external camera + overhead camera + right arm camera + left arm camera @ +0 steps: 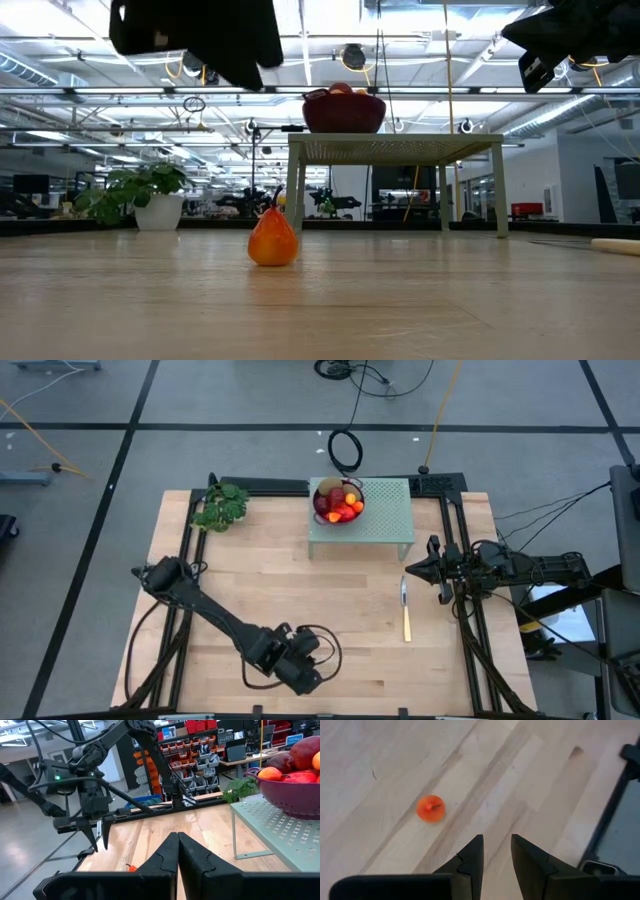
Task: Pick & Place Fruit
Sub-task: Put the pear into the dark red colander on the shelf
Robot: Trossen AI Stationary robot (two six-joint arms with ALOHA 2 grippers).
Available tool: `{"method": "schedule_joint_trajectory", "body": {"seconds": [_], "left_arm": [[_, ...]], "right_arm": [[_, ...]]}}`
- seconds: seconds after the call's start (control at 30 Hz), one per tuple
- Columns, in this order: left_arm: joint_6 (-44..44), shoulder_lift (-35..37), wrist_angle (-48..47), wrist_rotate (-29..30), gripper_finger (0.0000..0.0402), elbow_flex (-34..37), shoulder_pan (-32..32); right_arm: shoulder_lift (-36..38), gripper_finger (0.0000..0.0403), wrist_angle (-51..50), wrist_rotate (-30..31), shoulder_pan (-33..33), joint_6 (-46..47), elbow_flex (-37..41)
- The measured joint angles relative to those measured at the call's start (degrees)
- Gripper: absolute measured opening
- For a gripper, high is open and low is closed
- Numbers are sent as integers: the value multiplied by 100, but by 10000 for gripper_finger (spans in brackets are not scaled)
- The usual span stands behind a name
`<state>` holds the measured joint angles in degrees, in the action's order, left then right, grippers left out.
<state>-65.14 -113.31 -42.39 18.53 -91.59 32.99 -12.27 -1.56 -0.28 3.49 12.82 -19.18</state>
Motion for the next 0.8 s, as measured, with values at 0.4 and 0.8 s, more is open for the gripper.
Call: {"method": "schedule_joint_trajectory", "body": {"seconds": [0.4,0.8], "left_arm": [[-99,-185,-295,515,180,0,-96],[-435,-191,-387,717,348,614,-120]], "right_arm": [[0,0,0,-1,0,0,0],[-2,0,0,-1,0,0,0]]}}
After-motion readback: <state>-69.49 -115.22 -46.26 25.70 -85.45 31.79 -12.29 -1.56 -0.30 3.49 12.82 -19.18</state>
